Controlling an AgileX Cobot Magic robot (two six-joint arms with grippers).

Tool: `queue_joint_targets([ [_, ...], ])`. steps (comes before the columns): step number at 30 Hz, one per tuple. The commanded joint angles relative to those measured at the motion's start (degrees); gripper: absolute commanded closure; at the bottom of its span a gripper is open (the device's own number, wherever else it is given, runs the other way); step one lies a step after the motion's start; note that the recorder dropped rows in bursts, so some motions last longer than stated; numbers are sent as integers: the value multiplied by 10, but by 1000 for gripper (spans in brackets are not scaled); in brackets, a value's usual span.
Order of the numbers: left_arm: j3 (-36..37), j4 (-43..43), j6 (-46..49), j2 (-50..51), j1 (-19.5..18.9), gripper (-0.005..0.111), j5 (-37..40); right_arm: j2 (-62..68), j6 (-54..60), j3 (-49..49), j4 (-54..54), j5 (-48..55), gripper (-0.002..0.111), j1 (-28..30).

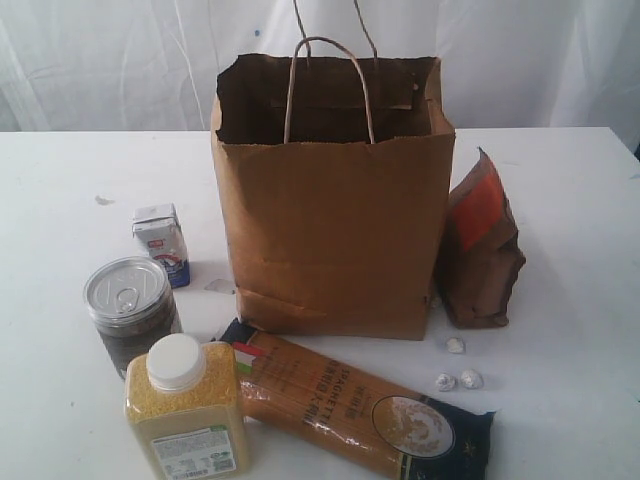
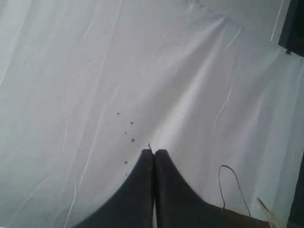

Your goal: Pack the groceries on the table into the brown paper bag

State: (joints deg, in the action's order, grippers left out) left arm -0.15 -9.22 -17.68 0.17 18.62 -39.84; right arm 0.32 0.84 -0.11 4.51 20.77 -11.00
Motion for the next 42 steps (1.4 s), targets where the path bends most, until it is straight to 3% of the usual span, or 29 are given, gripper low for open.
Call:
queue_joint_targets([
  [1,1,-2,-5,-2,-2,107,12,-3,5,1,-1,-5,108,2],
  [5,1,3,-9,-2,-2,107,41,-3,5,1,-1,-5,108,2],
  [7,1,24,-85,-2,-2,107,39,-3,5,1,-1,-5,108,2],
  [9,-2,50,-194,-2,-2,107,94,-3,5,1,-1,-5,108,2],
  [11,-80,147,-302,-2,-2,107,295,-3,5,1,-1,-5,108,2],
  [13,-154,210,-310,-2,-2,107,414,-3,5,1,-1,-5,108,2],
  [16,-265,212,-230,1,-2,107,560,-3,5,1,-1,-5,108,2],
  [17,-329,192,-159,19,-2,107,645,-3,5,1,-1,-5,108,2],
  [20,-425,154,-44,69,-2,107,812,-3,5,1,-1,-5,108,2],
  [26,-614,113,97,218,-2,107,1047,-3,5,1,-1,-5,108,2],
  [30,-671,125,133,302,-2,107,1080,-3,5,1,-1,-5,108,2],
  [35,-657,89,193,422,-2,104,1083,-3,5,1,-1,-5,108,2],
  [38,-641,52,210,486,-2,87,1049,-3,5,1,-1,-5,108,2],
  [40,-635,44,210,525,-2,69,1003,-3,5,1,-1,-5,108,2],
  [42,-632,40,210,568,-2,43,958,-3,5,1,-1,-5,108,2],
])
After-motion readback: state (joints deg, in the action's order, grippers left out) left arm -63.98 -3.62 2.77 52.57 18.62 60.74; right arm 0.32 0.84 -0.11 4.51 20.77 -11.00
